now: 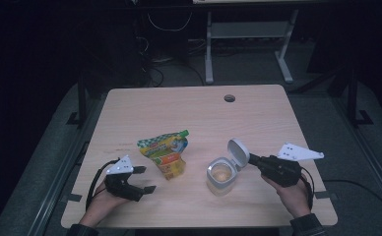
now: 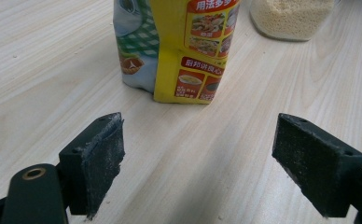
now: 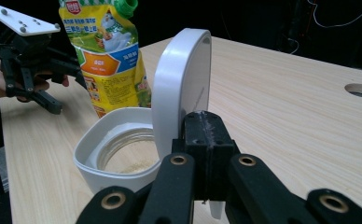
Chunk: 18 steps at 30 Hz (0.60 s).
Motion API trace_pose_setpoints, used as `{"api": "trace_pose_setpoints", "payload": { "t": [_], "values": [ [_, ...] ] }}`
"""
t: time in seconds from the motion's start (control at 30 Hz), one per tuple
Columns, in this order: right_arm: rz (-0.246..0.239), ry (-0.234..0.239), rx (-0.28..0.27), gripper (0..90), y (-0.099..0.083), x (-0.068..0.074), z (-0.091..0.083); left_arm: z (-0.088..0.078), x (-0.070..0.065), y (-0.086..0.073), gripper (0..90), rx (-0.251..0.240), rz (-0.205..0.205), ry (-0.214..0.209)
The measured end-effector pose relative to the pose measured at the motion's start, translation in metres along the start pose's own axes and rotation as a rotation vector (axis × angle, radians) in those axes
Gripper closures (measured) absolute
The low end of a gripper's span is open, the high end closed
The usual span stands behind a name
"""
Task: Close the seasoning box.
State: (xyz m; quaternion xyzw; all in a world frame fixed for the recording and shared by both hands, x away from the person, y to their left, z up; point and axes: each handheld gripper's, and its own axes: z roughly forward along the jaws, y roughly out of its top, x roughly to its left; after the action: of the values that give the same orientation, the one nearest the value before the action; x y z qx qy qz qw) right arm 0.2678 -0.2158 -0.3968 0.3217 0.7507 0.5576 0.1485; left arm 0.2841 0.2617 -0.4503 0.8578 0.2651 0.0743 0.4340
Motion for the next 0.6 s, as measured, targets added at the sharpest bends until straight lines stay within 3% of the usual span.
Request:
{"api": "trace_pose_setpoints", "payload": {
  "t": [0.6],
  "values": [
    [-0.008,0.023,0.001,89.9,0.0012,0.0077,0.0034,0.0010,-0.0003,-0.0004,16.5,0.003,-0.010,-0.011]
  ]
}}
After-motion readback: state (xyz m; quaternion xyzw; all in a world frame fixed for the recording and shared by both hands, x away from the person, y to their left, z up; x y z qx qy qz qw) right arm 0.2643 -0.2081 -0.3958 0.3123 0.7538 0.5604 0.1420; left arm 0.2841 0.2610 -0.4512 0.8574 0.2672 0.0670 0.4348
